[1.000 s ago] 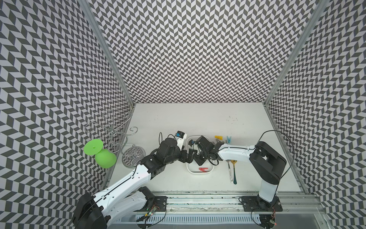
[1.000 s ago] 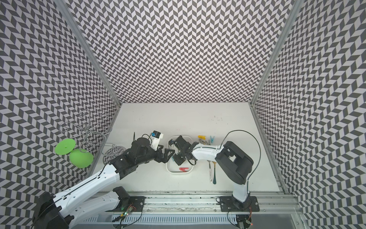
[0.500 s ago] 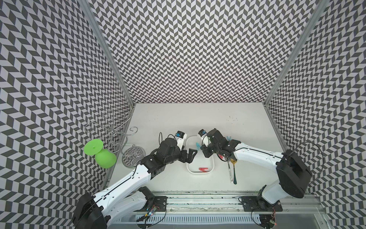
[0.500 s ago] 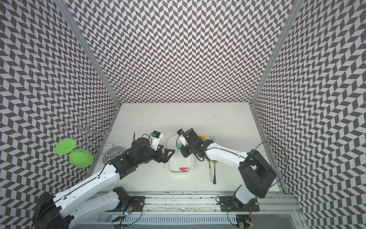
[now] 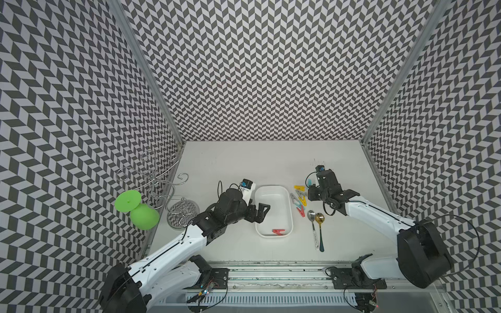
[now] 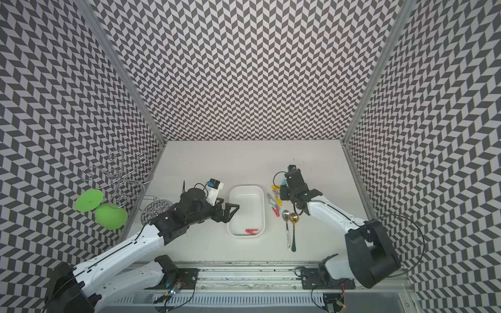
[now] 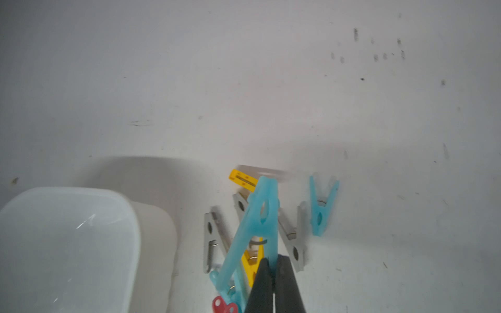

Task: Take the clothespins out of the storage box
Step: Place the clothespin at the center of the board.

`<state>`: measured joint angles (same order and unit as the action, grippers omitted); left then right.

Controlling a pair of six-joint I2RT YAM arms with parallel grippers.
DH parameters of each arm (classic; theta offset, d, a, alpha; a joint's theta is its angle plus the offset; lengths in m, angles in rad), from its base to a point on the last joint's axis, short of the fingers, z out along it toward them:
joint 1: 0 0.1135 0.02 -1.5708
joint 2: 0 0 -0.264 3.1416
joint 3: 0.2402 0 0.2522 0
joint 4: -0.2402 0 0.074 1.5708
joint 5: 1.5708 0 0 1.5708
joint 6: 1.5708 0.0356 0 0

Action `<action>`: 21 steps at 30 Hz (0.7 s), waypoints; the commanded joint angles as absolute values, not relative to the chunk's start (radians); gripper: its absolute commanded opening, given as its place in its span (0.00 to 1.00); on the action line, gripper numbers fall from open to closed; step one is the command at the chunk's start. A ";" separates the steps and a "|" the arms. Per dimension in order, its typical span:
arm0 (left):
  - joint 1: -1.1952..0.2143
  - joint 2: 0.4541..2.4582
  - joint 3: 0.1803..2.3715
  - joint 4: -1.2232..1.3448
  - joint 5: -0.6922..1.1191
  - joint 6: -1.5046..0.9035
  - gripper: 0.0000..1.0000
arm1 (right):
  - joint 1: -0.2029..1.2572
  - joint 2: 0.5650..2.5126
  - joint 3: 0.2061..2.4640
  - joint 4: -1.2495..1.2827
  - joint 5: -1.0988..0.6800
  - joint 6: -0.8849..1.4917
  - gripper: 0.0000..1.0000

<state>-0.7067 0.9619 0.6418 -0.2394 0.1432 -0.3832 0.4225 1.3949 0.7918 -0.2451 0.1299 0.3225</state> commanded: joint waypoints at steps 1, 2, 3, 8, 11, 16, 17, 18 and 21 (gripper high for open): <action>-0.709 0.964 0.652 -0.218 0.130 -0.376 1.00 | 0.399 1.442 0.776 -0.232 0.143 0.383 0.01; -0.709 0.965 0.651 -0.220 0.128 -0.376 1.00 | 0.392 1.456 0.772 -0.233 0.143 0.388 0.01; -0.709 0.965 0.650 -0.219 0.129 -0.376 0.99 | 0.386 1.469 0.769 -0.233 0.146 0.391 0.02; -0.709 0.962 0.651 -0.222 0.128 -0.376 1.00 | 0.364 1.521 0.761 -0.232 0.155 0.398 0.03; -0.709 0.959 0.648 -0.218 0.131 -0.378 1.00 | 0.361 1.531 0.762 -0.229 0.149 0.392 0.06; -0.709 0.963 0.652 -0.217 0.128 -0.379 1.00 | 0.360 1.508 0.788 -0.251 0.104 0.355 0.13; -0.709 0.961 0.651 -0.218 0.129 -0.378 1.00 | 0.360 1.494 0.791 -0.253 0.089 0.342 0.14; -0.709 0.958 0.650 -0.220 0.129 -0.379 0.99 | 0.362 1.479 0.793 -0.257 0.070 0.325 0.15; -0.709 0.949 0.646 -0.219 0.125 -0.378 0.99 | 0.376 1.428 0.799 -0.275 0.000 0.265 0.18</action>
